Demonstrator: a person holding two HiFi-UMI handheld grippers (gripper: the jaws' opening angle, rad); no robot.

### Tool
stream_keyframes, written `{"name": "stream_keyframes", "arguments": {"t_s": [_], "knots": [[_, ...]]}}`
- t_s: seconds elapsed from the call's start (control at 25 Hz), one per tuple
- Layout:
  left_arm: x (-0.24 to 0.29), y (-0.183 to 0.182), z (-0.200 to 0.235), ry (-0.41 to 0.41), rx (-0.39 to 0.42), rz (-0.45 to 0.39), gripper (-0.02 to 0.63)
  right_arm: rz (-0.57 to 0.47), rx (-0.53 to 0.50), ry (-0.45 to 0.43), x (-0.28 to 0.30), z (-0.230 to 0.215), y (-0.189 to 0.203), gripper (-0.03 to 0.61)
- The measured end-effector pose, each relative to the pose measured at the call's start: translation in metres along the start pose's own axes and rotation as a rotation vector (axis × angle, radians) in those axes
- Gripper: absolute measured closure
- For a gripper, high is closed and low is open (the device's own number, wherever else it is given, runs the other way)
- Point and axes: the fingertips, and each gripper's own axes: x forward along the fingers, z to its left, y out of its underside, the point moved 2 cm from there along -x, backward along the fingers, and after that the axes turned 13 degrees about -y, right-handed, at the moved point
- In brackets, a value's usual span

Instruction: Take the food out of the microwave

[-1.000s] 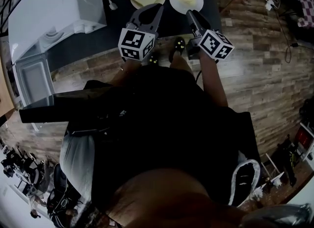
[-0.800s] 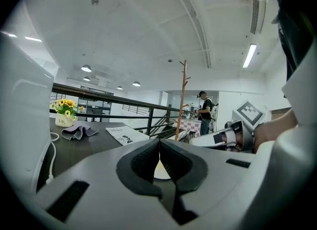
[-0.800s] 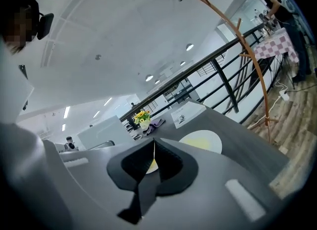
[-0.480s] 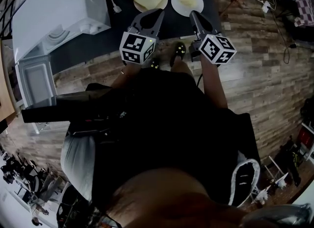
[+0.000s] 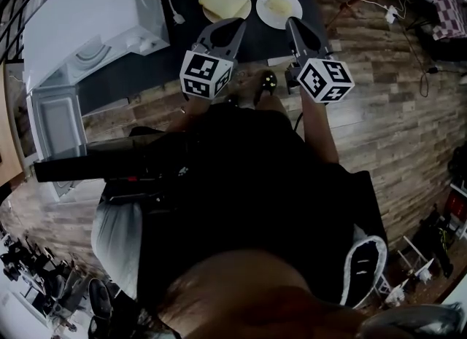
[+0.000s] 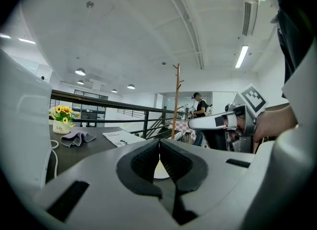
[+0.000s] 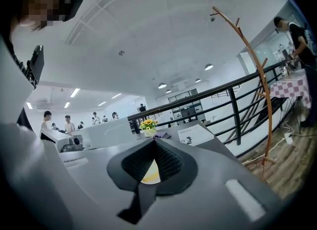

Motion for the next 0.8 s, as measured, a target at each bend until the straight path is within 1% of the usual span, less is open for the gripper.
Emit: {"name": "stream_keyframes", "arguments": {"t_s": [0.36, 0.8], "knots": [[-0.008, -0.003, 0.001, 0.001, 0.007, -0.004, 0.606, -0.038, -0.037, 0.006, -0.005, 0.014, -0.018, 0.578], [-0.013, -0.001, 0.001, 0.009, 0.014, -0.004, 0.606, -0.007, -0.044, 0.033, -0.012, 0.017, -0.012, 0.578]]}}
